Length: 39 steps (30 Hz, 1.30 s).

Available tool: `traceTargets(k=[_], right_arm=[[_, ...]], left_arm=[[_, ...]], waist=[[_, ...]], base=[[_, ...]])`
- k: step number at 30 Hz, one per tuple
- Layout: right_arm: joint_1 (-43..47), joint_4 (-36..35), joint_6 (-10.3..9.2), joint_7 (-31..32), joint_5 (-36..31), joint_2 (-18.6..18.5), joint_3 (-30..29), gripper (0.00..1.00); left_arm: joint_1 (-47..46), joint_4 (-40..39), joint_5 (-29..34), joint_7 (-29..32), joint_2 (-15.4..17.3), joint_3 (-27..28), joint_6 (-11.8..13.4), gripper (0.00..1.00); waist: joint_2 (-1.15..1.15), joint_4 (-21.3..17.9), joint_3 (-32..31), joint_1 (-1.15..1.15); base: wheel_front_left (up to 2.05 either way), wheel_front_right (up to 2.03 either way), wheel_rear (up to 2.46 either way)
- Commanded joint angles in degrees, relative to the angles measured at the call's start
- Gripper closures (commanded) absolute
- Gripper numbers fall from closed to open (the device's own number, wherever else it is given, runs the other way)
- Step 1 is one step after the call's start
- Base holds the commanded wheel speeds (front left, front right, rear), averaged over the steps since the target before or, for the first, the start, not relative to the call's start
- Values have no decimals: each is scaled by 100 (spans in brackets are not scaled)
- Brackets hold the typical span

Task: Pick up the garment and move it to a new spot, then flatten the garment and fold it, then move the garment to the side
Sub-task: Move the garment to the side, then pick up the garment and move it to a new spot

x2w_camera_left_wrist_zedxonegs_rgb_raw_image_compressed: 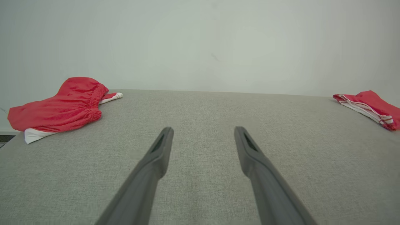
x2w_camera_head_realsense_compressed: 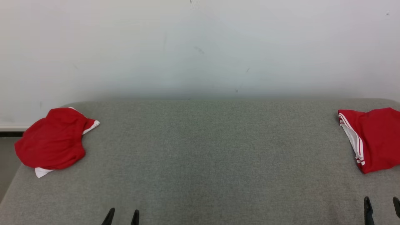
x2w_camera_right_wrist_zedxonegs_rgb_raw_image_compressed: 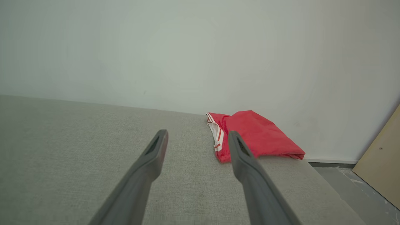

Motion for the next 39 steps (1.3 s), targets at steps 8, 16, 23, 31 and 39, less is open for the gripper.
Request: traceTargets(k=[8,16,23,31,39], right_arm=[[191,438,-3,-13,-16,63,177,0],[126,577,-3,-13,94,57,286,0],[125,577,-3,-13,141,57,311,0],[124,553,-3,-13,157,59,330,0],[227,572,-3,-13,285,60,275,0]], left_arm=[[125,131,-121,1,14,-82,88,0],[92,72,-154,1,13,-81,123,0],[92,65,-182,1,13,-79,150,0],[92,61,-182,1,13,-75,160,0],[43,121,-116,1,14,-183,152,0]], waist=[[0,-99,-161,2],[0,-48,-186,2],[0,3,-177,2],[0,110,-165,2],[0,746,-214,2]], base=[[0,0,0],[0,0,0],[0,0,0],[0,0,0],[0,0,0]])
